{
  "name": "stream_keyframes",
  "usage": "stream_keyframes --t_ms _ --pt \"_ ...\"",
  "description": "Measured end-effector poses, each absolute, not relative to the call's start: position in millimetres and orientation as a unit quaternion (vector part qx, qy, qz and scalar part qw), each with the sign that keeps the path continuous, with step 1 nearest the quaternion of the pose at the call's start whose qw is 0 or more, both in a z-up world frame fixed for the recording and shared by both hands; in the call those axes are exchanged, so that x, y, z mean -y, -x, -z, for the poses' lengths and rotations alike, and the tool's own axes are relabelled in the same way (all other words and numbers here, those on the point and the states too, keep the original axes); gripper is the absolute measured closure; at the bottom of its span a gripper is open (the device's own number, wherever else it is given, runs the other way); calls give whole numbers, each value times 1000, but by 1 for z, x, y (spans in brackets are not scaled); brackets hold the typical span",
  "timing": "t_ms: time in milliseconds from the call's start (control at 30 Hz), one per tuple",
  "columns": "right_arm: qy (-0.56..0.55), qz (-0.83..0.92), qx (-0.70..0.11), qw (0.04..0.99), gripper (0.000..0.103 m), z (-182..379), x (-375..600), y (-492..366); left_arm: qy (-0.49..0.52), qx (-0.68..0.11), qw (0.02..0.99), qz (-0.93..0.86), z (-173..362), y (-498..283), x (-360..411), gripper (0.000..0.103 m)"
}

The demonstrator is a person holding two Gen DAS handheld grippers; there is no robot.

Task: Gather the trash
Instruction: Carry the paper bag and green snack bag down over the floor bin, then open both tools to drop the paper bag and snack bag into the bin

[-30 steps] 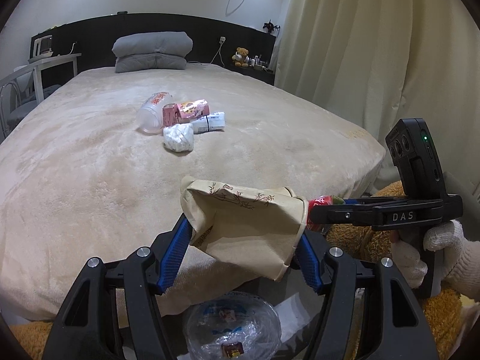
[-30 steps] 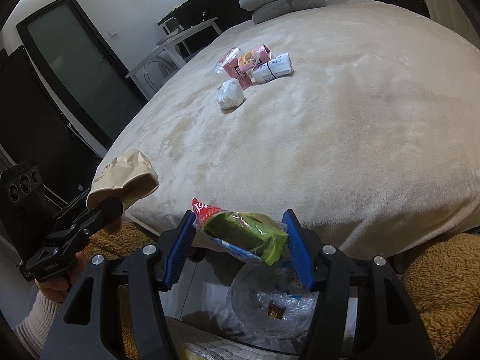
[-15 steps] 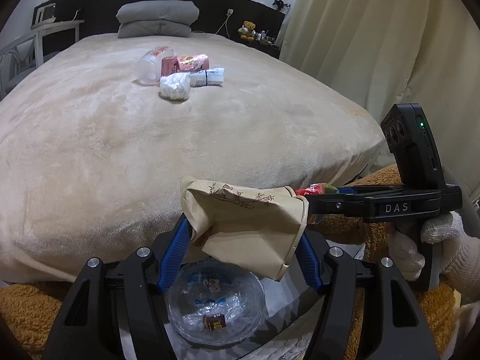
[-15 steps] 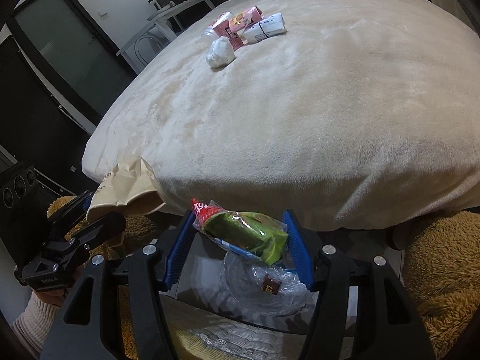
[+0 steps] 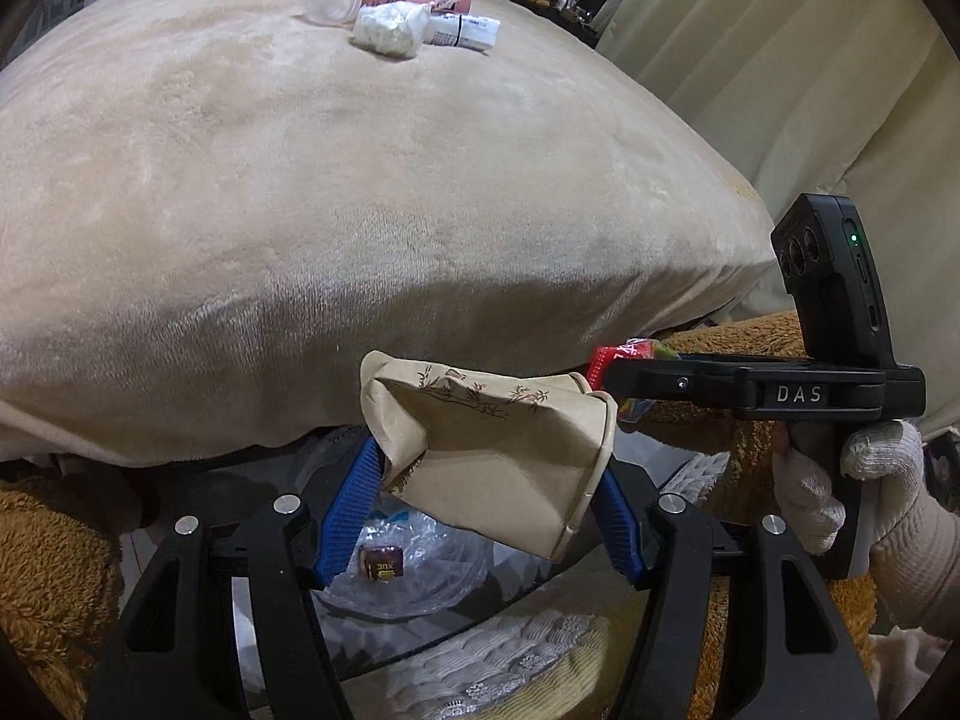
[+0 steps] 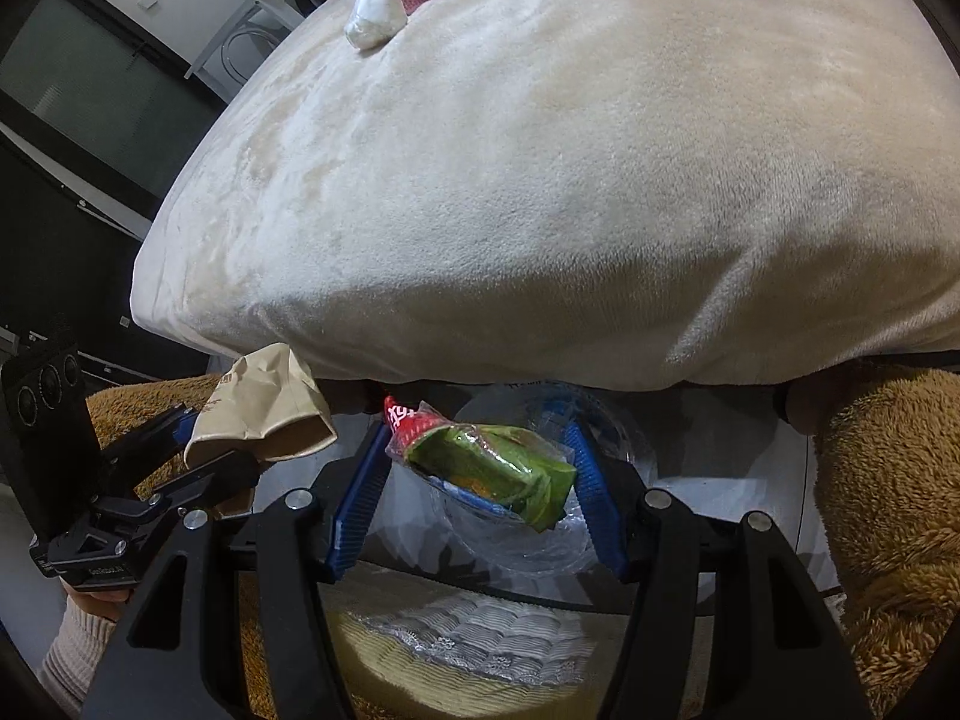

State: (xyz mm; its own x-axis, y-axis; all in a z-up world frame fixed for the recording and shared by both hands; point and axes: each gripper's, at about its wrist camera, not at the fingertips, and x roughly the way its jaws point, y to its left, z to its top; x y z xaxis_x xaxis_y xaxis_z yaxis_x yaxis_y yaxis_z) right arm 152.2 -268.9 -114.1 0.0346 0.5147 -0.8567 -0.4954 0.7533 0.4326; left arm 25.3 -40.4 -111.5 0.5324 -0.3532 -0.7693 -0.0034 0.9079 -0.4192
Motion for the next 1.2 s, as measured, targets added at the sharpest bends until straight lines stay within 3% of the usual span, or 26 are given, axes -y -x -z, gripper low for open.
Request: stream_keyframes --t_ms 467,933,1000,1067,1200 --pt "-6 -325 -660 677 47 145 261 -158 203 -571 792 82 157 -36 41 39" --pt "4 -323 -661 677 47 147 251 -157 189 -594 778 79 163 -37 47 38" --pt "5 -323 -660 678 47 145 250 -157 185 -596 777 80 163 -38 47 36" --pt "5 -322 -659 680 47 144 250 -157 181 -599 776 84 163 -39 50 21" --pt "7 -322 -656 682 47 141 252 -158 160 -597 782 78 161 -39 55 20"
